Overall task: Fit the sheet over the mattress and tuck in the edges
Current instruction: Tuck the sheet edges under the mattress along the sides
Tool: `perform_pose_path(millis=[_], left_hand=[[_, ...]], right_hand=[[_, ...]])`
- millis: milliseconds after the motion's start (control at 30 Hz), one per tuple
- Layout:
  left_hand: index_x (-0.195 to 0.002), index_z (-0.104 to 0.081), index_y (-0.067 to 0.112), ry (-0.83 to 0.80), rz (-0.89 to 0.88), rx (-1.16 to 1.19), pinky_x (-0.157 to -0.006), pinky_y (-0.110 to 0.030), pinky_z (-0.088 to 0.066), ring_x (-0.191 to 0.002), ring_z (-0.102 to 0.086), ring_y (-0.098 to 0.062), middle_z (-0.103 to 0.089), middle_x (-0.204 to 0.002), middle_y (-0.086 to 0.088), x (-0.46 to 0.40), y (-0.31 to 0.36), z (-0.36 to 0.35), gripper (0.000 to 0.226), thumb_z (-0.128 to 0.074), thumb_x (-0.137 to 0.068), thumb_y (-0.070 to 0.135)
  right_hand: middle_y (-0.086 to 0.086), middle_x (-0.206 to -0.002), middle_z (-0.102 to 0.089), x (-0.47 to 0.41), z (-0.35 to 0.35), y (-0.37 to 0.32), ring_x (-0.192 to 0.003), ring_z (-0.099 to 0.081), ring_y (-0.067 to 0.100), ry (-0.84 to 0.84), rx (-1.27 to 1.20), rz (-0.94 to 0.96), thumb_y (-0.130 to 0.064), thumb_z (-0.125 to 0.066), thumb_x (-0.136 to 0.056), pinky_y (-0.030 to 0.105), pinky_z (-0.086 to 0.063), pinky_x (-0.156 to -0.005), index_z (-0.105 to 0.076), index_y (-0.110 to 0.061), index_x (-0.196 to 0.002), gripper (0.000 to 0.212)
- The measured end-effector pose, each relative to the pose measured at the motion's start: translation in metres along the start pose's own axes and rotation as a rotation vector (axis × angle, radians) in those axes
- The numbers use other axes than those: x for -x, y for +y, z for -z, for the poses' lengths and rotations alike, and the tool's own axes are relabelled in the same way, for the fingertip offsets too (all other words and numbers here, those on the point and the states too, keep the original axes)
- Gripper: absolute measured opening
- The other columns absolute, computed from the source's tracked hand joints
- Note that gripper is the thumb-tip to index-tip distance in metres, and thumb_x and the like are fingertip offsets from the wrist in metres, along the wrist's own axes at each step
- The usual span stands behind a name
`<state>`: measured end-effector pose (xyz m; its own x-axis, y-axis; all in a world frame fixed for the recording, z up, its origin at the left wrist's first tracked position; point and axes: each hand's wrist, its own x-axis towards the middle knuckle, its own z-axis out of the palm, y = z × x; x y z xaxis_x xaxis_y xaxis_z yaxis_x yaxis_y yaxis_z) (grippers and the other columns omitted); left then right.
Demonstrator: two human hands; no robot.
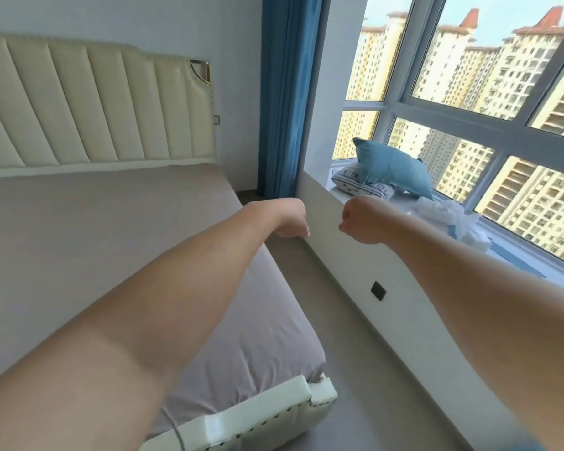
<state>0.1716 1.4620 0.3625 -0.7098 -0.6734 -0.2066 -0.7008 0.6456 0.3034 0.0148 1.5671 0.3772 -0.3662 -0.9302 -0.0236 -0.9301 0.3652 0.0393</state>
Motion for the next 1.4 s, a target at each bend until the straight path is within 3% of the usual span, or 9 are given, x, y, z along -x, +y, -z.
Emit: perform_pose_path(millis=[167,300,467,567,733,900,1100,1233,1400], left_hand=[[-0.098,-0.070,0.016,0.002,0.038,0.041,-0.066,-0.036,-0.056,-0.066,-0.064,-0.024,-0.072,-0.087,-0.008,-0.081,0.026,0.005,0.028,-0.062,-0.090,0.041],[-0.096,-0.071,0.015,-0.036,0.114,0.053,-0.070,-0.036,-0.057,-0.069,-0.063,-0.027,-0.072,-0.087,-0.010,-0.128,0.037,-0.009,0.029,-0.062,-0.089,0.041],[-0.099,-0.069,0.015,-0.025,0.292,0.103,-0.069,-0.034,-0.054,-0.074,-0.066,-0.032,-0.070,-0.085,-0.011,-0.168,0.036,-0.039,0.027,-0.062,-0.090,0.039],[-0.102,-0.069,0.014,-0.036,0.431,0.151,-0.070,-0.036,-0.054,-0.074,-0.066,-0.033,-0.069,-0.086,-0.010,-0.189,0.033,-0.084,0.030,-0.063,-0.090,0.040],[-0.099,-0.069,0.018,-0.100,0.639,0.253,-0.089,-0.040,-0.057,-0.093,-0.067,-0.030,-0.070,-0.100,-0.006,-0.209,0.043,-0.184,0.021,-0.064,-0.091,0.037],[-0.067,-0.050,0.017,-0.125,0.686,0.372,-0.059,-0.030,-0.037,-0.067,-0.053,-0.022,-0.057,-0.072,-0.005,-0.225,0.058,-0.286,0.023,-0.051,-0.089,0.024],[-0.083,-0.065,0.015,-0.143,0.810,0.478,-0.065,-0.030,-0.047,-0.082,-0.063,-0.025,-0.066,-0.084,-0.003,-0.216,0.042,-0.423,0.015,-0.055,-0.090,0.024],[-0.093,-0.068,0.013,-0.152,0.887,0.488,-0.077,-0.033,-0.053,-0.091,-0.066,-0.030,-0.070,-0.096,-0.007,-0.207,0.026,-0.519,0.018,-0.054,-0.091,0.024],[-0.104,-0.068,0.018,-0.113,0.875,0.351,-0.092,-0.035,-0.050,-0.109,-0.062,-0.032,-0.067,-0.116,-0.008,-0.213,-0.004,-0.602,0.017,-0.058,-0.091,0.023]], right_hand=[[0.010,-0.110,-0.064,-0.070,-0.004,0.060,-0.100,-0.061,0.031,-0.010,-0.097,0.013,-0.025,-0.049,-0.096,0.036,-0.054,-0.080,-0.062,-0.011,-0.094,0.019],[0.012,-0.106,-0.069,-0.120,-0.012,0.101,-0.100,-0.065,0.035,-0.120,-0.060,0.053,-0.026,-0.057,-0.091,0.043,-0.055,-0.086,-0.070,-0.011,-0.106,0.025],[0.007,-0.124,-0.067,-0.183,-0.058,0.122,-0.116,-0.062,0.029,-0.163,0.018,0.303,-0.010,-0.042,-0.101,0.030,-0.051,-0.084,-0.064,-0.009,-0.126,0.033],[0.011,-0.109,-0.068,-0.201,-0.093,0.127,-0.104,-0.064,0.035,-0.249,-0.195,0.276,-0.017,-0.052,-0.095,0.038,-0.053,-0.084,-0.068,-0.008,-0.111,0.024],[0.010,-0.097,-0.065,-0.218,-0.187,0.140,-0.086,-0.057,0.030,-0.466,-0.145,0.425,-0.022,-0.057,-0.091,0.037,-0.048,-0.076,-0.064,-0.010,-0.097,0.015],[0.004,-0.076,-0.051,-0.210,-0.266,0.122,-0.082,-0.054,0.029,-0.599,-0.161,0.538,-0.019,-0.057,-0.092,0.037,-0.045,-0.074,-0.058,-0.012,-0.090,0.007],[0.004,-0.075,-0.050,-0.177,-0.443,0.139,-0.081,-0.053,0.029,-0.763,-0.235,0.399,-0.019,-0.056,-0.092,0.036,-0.046,-0.074,-0.058,-0.011,-0.094,0.009],[0.001,-0.081,-0.054,-0.134,-0.569,0.154,-0.070,-0.052,0.023,-0.882,-0.266,0.300,-0.020,-0.049,-0.094,0.026,-0.037,-0.055,-0.059,-0.013,-0.095,0.013],[0.003,-0.063,-0.048,-0.102,-0.667,0.140,-0.066,-0.044,0.025,-0.837,-0.532,0.065,-0.026,-0.059,-0.088,0.028,-0.030,-0.051,-0.047,-0.013,-0.064,0.030]])
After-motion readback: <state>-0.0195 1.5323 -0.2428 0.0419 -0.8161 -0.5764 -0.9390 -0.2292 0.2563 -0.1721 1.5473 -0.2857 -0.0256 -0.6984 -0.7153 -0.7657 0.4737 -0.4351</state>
